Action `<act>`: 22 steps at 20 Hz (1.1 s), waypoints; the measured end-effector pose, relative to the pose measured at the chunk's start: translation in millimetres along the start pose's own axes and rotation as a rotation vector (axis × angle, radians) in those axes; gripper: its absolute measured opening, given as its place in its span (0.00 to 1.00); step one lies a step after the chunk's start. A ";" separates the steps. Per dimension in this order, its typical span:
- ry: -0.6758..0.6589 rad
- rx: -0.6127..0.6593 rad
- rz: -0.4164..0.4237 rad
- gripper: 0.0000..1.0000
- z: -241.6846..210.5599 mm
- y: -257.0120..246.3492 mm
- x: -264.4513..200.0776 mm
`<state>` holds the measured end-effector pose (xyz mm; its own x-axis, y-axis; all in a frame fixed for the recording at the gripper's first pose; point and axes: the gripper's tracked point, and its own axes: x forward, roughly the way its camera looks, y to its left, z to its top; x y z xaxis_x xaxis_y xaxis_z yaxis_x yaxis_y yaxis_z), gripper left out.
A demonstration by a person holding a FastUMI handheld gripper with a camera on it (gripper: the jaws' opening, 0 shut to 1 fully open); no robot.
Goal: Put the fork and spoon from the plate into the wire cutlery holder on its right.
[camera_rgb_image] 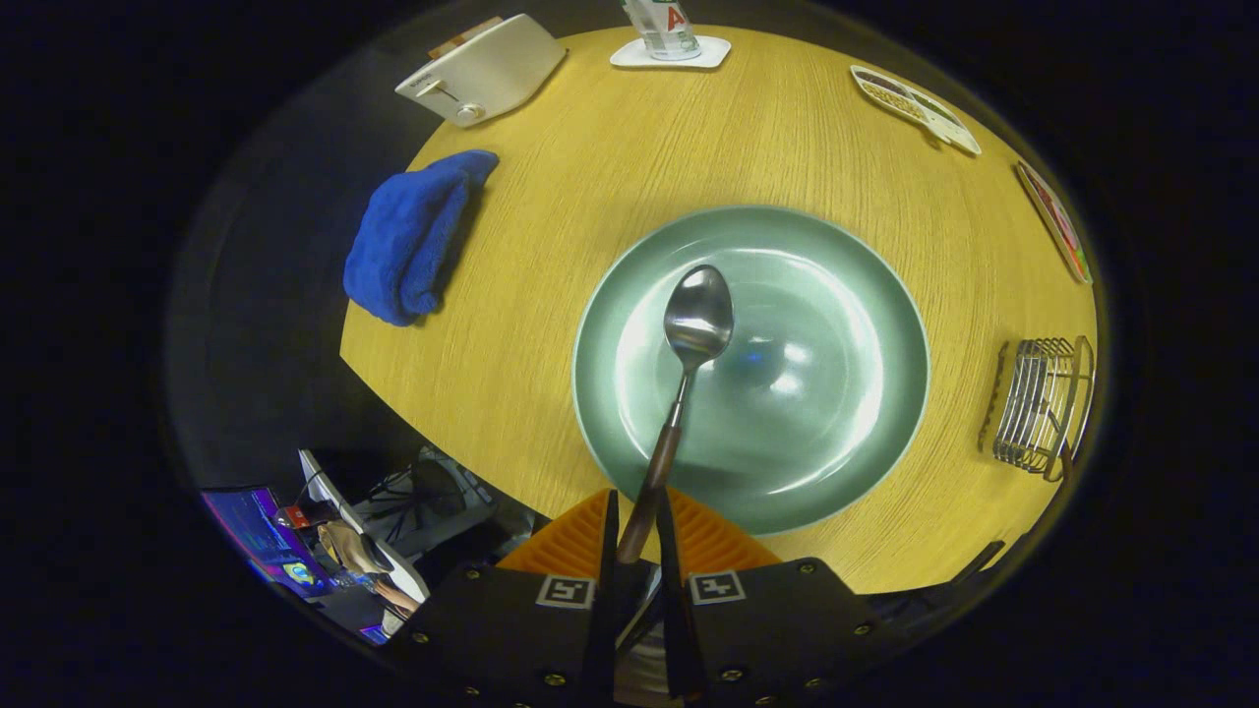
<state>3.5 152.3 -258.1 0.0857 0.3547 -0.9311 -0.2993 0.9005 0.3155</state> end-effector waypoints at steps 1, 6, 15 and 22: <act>0.007 0.007 -0.004 0.21 -0.1 -1.8 4.2; 0.023 0.037 0.014 0.21 3.0 -5.4 15.3; 0.065 -0.061 -0.075 0.21 -9.3 -47.9 15.6; 0.035 -0.220 -0.152 0.10 -8.6 -64.3 7.7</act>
<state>15.2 95.0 -287.2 0.1134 0.2070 -0.9717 -0.4848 0.8653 0.1278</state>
